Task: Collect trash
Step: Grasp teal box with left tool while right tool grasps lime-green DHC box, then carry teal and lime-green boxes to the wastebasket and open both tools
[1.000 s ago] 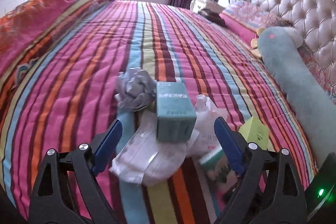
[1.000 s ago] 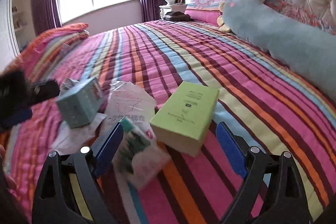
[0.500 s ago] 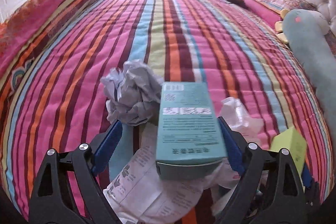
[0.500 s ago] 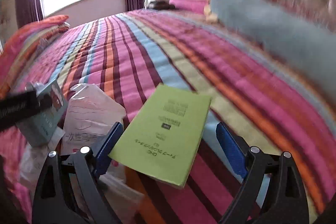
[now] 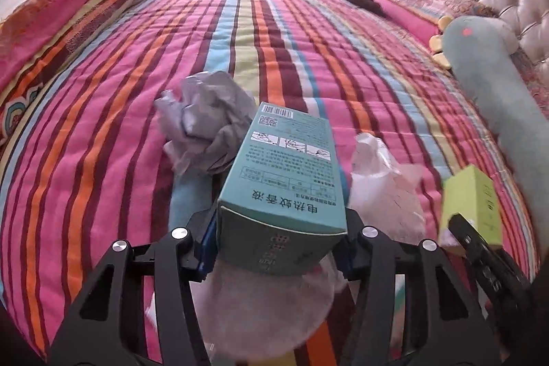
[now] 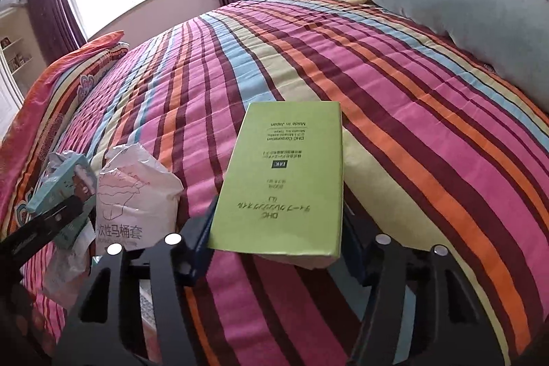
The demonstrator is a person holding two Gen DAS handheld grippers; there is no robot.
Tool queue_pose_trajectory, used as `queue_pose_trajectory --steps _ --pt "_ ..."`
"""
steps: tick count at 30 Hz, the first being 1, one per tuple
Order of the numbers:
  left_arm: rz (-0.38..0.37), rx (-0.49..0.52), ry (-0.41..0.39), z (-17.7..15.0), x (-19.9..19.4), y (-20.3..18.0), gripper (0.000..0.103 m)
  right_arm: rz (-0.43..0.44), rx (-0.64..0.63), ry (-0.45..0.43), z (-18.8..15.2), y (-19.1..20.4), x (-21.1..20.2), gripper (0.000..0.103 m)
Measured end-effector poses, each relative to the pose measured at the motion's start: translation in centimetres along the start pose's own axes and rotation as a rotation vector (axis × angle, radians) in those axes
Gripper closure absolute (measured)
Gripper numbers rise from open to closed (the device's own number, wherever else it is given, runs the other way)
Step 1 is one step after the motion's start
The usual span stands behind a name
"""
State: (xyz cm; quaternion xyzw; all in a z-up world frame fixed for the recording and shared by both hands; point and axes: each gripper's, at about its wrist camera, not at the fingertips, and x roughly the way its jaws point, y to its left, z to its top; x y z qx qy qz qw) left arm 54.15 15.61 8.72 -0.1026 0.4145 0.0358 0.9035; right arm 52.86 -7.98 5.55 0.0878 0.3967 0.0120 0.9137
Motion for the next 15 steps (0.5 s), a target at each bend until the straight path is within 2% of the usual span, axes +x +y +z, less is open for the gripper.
queue_pose_trajectory --steps 3,7,12,15 --pt "-0.020 -0.003 -0.028 -1.5 -2.5 0.4 0.051 0.027 0.009 -0.020 -0.7 -0.5 -1.0 0.048" --pt "-0.080 -0.048 -0.058 -4.7 -7.3 1.8 0.051 0.056 0.027 -0.059 -3.5 -2.8 -4.6 0.048" --pt "-0.112 -0.040 -0.110 -11.0 -13.6 3.0 0.051 0.214 -0.005 -0.091 -7.0 -6.4 -11.9 0.048" --pt "-0.136 -0.022 -0.131 -16.6 -18.0 3.3 0.051 0.334 -0.010 -0.076 -9.3 -8.4 -15.5 0.047"
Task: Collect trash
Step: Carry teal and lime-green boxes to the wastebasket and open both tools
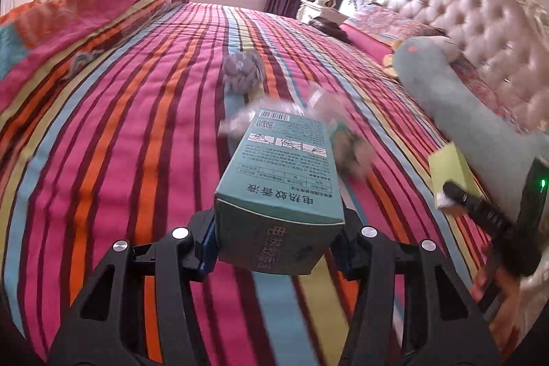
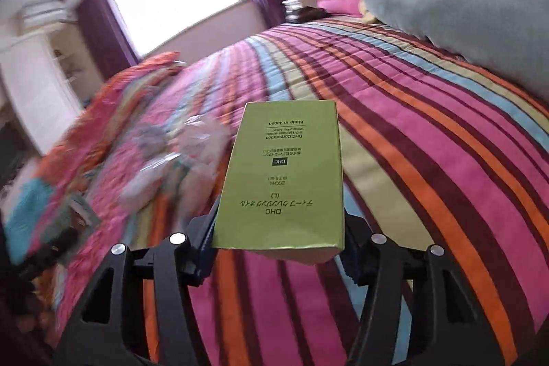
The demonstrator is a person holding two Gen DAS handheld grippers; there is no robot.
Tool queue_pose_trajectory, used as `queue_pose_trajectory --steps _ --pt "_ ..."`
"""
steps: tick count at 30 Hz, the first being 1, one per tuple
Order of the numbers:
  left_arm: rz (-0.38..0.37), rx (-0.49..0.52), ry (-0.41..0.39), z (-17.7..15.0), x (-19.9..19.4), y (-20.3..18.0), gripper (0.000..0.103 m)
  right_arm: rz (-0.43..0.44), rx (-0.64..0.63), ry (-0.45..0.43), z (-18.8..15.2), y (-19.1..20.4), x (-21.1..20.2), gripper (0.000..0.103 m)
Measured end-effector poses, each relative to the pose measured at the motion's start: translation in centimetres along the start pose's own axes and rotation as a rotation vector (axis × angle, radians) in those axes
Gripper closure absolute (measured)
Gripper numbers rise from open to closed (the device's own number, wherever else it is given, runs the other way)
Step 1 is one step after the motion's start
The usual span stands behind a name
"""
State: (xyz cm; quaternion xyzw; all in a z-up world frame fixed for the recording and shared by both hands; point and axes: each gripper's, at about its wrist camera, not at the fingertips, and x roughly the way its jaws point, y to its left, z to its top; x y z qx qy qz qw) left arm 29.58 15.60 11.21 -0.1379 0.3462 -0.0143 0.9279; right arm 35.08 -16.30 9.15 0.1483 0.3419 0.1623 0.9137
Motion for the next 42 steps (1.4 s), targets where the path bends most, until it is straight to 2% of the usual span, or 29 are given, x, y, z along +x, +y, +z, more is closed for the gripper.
queue_pose_trajectory --steps 3,5,7,9,13,15,17,20,23,26,31,33,35,36,37,38,42 --pt "-0.030 -0.002 -0.017 -4.6 -4.4 -0.3 0.051 0.124 -0.014 0.021 -2.8 -0.5 -5.2 0.047" --pt "-0.042 0.007 -0.042 -8.4 -8.2 -0.8 0.051 0.172 -0.027 0.037 -4.4 -0.5 -7.9 0.047" --pt "-0.057 0.022 -0.041 -11.8 -11.4 -1.5 0.051 0.245 -0.054 0.080 -7.0 -0.4 -11.1 0.047" --pt "-0.078 0.030 -0.018 -15.3 -14.3 -2.3 0.051 0.294 -0.088 0.131 -10.1 -0.2 -14.2 0.047" --pt "-0.128 0.050 0.062 -22.9 -18.7 -4.4 0.051 0.379 -0.067 0.244 -16.0 -0.6 -18.8 0.047" --pt "-0.121 0.073 0.126 -26.5 -19.6 -5.1 0.051 0.403 -0.061 0.315 -19.3 -0.7 -20.4 0.047" --pt "-0.097 0.093 0.198 -30.2 -19.7 -5.7 0.051 0.385 -0.066 0.381 -22.2 -0.8 -21.0 0.047" --pt "-0.096 0.084 0.333 -35.2 -17.8 -5.8 0.051 0.360 -0.041 0.498 -26.5 -1.1 -19.6 0.047" --pt "-0.048 0.081 0.441 -38.7 -14.8 -5.6 0.051 0.314 -0.050 0.576 -29.4 -1.0 -17.6 0.047" --pt "-0.045 0.063 0.525 -40.6 -12.2 -5.4 0.051 0.277 -0.081 0.642 -31.6 -0.5 -15.6 0.047" --pt "-0.035 0.061 0.613 -42.6 -9.2 -5.2 0.051 0.226 -0.162 0.737 -34.8 1.2 -12.8 0.047" --pt "-0.026 0.059 0.626 -43.1 -8.6 -4.9 0.051 0.218 -0.187 0.763 -35.5 1.8 -11.6 0.046" --pt "-0.026 0.041 0.652 -43.6 -7.9 -4.6 0.050 0.209 -0.222 0.774 -35.6 2.5 -10.9 0.040" --pt "-0.022 0.032 0.663 -43.8 -7.7 -4.5 0.047 0.184 -0.246 0.772 -35.9 2.8 -10.6 0.037" --pt "-0.010 0.024 0.678 -44.2 -7.6 -4.1 0.034 0.156 -0.269 0.769 -36.1 2.8 -10.2 0.034" --pt "0.013 0.020 0.685 -44.5 -7.5 -3.8 0.028 0.132 -0.280 0.758 -36.1 3.0 -10.0 0.031" --pt "0.021 -0.018 0.682 -44.6 -7.7 -3.0 0.026 0.128 -0.232 0.758 -36.2 2.1 -9.9 0.030"
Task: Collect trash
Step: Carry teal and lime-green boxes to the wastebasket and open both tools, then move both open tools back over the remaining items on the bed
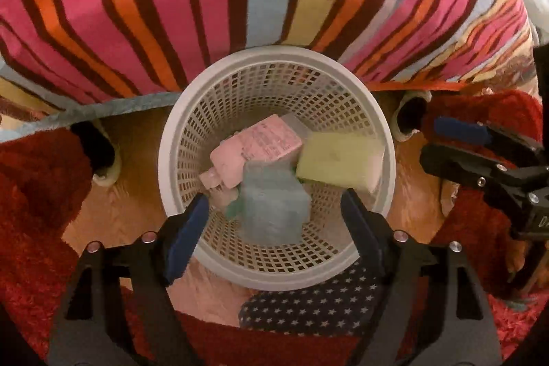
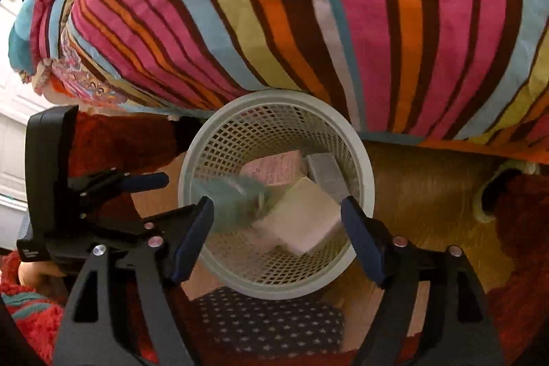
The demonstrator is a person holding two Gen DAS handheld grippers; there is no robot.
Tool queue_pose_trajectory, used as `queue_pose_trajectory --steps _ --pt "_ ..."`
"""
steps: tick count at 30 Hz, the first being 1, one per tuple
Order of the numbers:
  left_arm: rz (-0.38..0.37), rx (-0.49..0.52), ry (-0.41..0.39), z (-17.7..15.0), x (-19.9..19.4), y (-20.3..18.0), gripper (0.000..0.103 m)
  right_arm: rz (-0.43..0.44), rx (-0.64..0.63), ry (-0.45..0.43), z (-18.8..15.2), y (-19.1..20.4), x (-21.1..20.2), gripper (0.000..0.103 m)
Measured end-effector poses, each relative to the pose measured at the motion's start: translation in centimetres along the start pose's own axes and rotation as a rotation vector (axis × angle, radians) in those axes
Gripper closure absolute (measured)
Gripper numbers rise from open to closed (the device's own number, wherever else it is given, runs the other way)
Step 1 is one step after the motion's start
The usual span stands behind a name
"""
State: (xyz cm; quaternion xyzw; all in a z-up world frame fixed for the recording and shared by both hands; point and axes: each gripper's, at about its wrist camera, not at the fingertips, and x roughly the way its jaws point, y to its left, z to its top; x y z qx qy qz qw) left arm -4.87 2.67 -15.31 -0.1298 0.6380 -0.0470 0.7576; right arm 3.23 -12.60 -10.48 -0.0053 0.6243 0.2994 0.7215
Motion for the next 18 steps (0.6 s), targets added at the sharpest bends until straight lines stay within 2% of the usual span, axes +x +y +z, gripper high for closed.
queue_pose_trajectory --steps 7,13,18 --pt "-0.003 -0.014 -0.006 0.0 -0.2 0.3 0.024 0.004 0.080 0.002 -1.6 -3.5 -0.6 0.030" --pt "0.007 -0.007 -0.042 0.3 -0.8 -0.1 0.024 -0.025 0.049 -0.028 -1.5 -3.1 -1.7 0.030" --pt "0.054 0.032 -0.095 0.6 -2.3 -0.9 0.024 -0.045 -0.014 -0.080 -1.5 -2.0 -3.5 0.030"
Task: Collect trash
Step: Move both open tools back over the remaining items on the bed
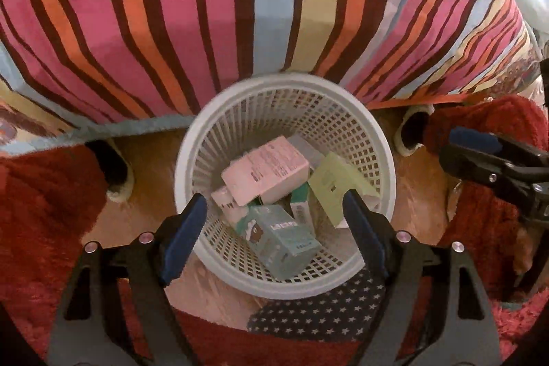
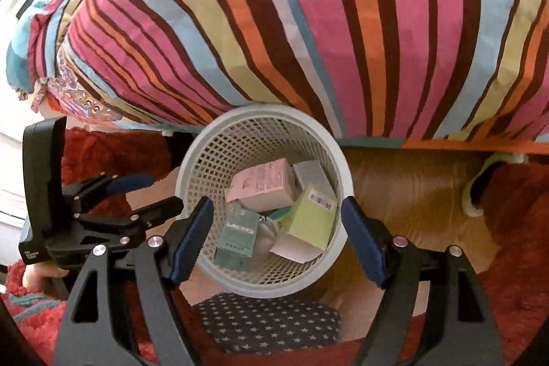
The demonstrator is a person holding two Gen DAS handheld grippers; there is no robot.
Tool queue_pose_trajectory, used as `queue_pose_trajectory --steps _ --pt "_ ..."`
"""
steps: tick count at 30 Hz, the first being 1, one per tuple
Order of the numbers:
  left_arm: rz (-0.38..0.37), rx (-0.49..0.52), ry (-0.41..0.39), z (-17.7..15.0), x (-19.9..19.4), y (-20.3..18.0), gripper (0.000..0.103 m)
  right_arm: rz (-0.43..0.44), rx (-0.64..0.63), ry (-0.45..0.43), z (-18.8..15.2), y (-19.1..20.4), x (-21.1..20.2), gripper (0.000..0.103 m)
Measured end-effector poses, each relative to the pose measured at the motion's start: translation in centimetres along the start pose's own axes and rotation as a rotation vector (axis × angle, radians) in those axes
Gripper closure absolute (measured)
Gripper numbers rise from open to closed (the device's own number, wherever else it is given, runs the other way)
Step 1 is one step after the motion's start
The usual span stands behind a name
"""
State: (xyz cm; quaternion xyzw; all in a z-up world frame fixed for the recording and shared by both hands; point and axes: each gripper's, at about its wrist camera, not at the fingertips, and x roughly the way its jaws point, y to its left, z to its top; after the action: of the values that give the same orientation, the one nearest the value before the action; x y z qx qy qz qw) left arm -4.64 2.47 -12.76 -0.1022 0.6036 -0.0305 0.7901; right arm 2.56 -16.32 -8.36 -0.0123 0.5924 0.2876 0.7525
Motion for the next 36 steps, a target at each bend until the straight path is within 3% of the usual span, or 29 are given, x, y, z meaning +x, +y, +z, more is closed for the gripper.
queue_pose_trajectory --steps 6,9,12,15,18,24,28,36 --pt "0.058 0.060 -0.097 1.3 -4.0 -0.7 0.024 0.008 -0.072 -0.115 1.5 1.5 -4.1 0.030" --pt "0.009 0.080 -0.157 3.0 -7.8 -1.0 0.024 0.004 -0.094 -0.228 3.8 1.8 -7.4 0.030" --pt "-0.027 0.131 -0.274 6.1 -12.8 -1.3 0.024 -0.029 -0.120 -0.345 7.5 1.7 -10.5 0.030" --pt "-0.012 0.194 -0.399 10.6 -16.9 -1.2 0.024 -0.071 -0.139 -0.451 11.7 1.3 -12.4 0.030" --pt "0.068 0.220 -0.502 17.1 -18.7 -0.5 0.024 -0.138 -0.188 -0.565 18.3 0.9 -13.0 0.030" --pt "0.189 0.215 -0.528 34.1 -16.4 2.3 0.024 -0.217 -0.292 -0.588 30.8 0.3 -10.1 0.030" --pt "0.210 0.192 -0.556 43.6 -14.7 4.4 0.024 -0.232 -0.368 -0.521 37.3 0.7 -7.6 0.030" --pt "0.218 0.256 -0.453 52.4 -10.5 4.1 0.024 -0.316 -0.425 -0.436 44.2 0.7 -3.7 0.030"
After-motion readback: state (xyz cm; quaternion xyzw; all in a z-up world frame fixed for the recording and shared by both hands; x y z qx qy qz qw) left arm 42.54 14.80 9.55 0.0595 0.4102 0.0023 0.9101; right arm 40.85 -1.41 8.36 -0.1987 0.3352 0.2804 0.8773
